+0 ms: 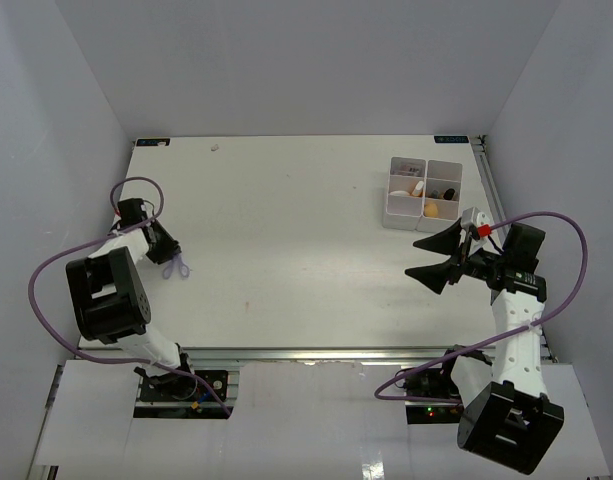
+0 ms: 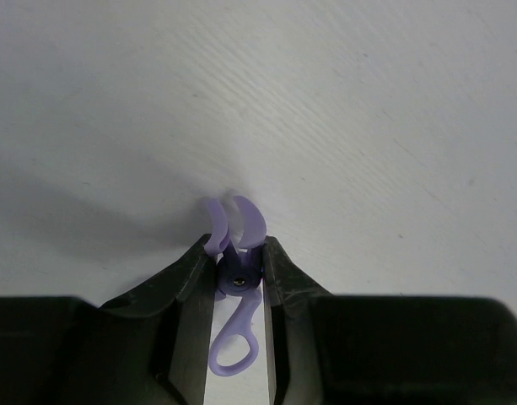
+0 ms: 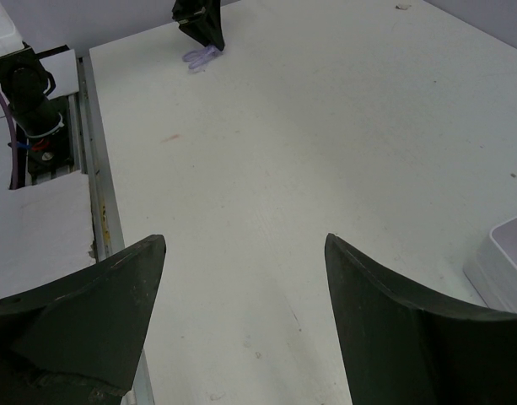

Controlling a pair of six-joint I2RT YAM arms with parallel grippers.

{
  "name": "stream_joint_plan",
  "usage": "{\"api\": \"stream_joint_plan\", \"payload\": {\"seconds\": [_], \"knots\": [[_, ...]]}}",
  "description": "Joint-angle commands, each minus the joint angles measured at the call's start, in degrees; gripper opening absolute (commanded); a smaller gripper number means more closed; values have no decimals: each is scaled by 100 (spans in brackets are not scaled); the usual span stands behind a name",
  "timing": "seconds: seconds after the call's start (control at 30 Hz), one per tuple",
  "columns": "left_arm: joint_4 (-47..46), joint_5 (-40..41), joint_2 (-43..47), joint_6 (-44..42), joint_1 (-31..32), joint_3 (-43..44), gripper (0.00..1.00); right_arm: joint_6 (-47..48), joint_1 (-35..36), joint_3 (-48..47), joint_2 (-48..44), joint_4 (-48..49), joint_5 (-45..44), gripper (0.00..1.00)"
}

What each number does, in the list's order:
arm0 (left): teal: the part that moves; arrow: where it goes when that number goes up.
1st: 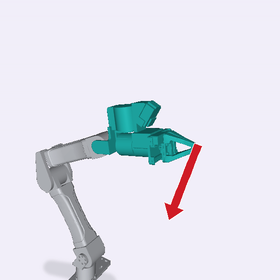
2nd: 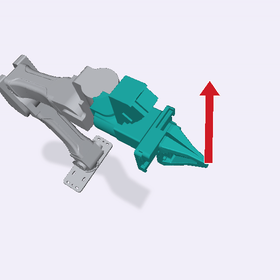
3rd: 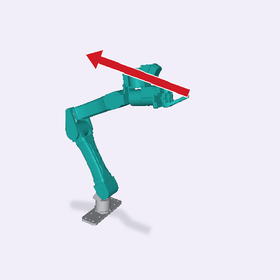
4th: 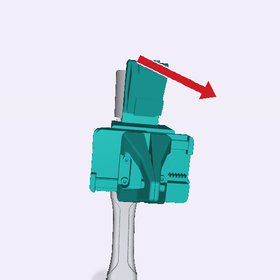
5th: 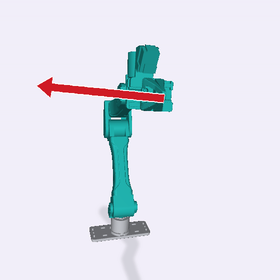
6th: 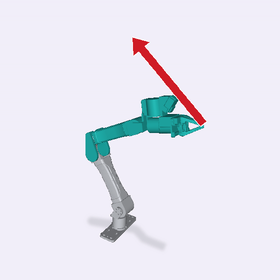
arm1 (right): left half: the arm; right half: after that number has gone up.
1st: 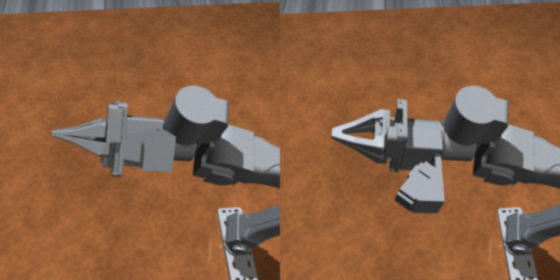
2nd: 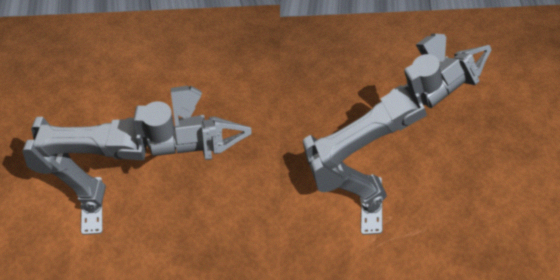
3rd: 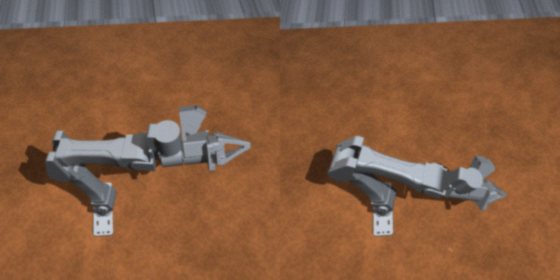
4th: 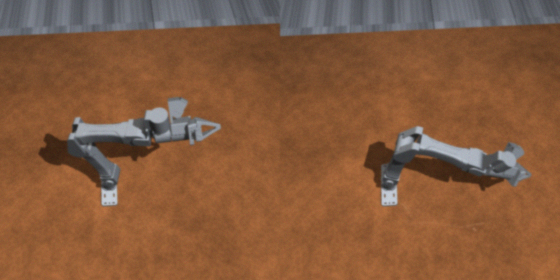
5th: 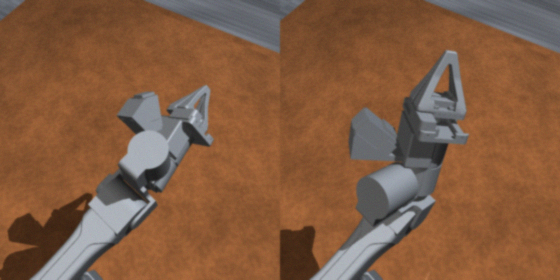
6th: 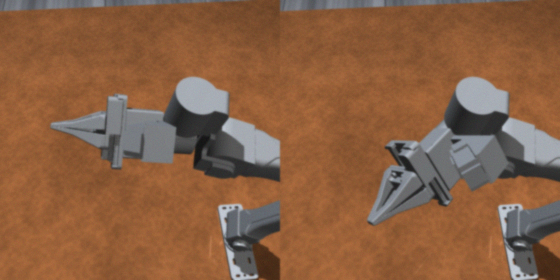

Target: Organize the makeup

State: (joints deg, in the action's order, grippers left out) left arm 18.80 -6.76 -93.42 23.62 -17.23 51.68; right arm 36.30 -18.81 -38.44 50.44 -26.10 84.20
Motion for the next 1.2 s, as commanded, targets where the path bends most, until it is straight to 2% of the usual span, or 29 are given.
{"api": "stream_joint_plan", "payload": {"seconds": [0.0,0.13,0.27,0.33,0.57,0.67,0.73,0.8,0.83,0.97,1.17], "knots": [[-230,-1364,635,251,152,-196,22,-80,-36,-111,-95,-45,526,82],[-473,-2212,947,597,438,-343,22,-123,-35,-103,-26,-45,509,82],[-710,-2487,1161,1113,1090,-352,22,-106,-35,-41,1,-9,530,81],[-990,-2506,1215,1409,1768,-331,22,-81,-35,-2,1,14,617,81],[-2039,-2304,1054,2578,3394,-149,22,156,97,187,-60,69,851,86],[-2275,-2225,792,2946,4031,162,22,1299,429,213,-97,-377,622,89],[-2235,-2262,441,3006,4393,471,21,2623,964,140,-198,-980,-16,91],[-1999,-2352,65,3033,4669,943,21,4269,1732,33,-326,-1668,-1166,91],[-1924,-2387,-57,3011,4762,1081,21,4648,2028,29,-386,-1727,-1467,90],[-1367,-2493,-500,2818,5138,1612,21,5098,3112,130,-840,-1221,-2514,89],[-729,-2837,-1155,2569,5557,2336,21,5877,3630,-460,-352,-1499,-3279,81]]}}
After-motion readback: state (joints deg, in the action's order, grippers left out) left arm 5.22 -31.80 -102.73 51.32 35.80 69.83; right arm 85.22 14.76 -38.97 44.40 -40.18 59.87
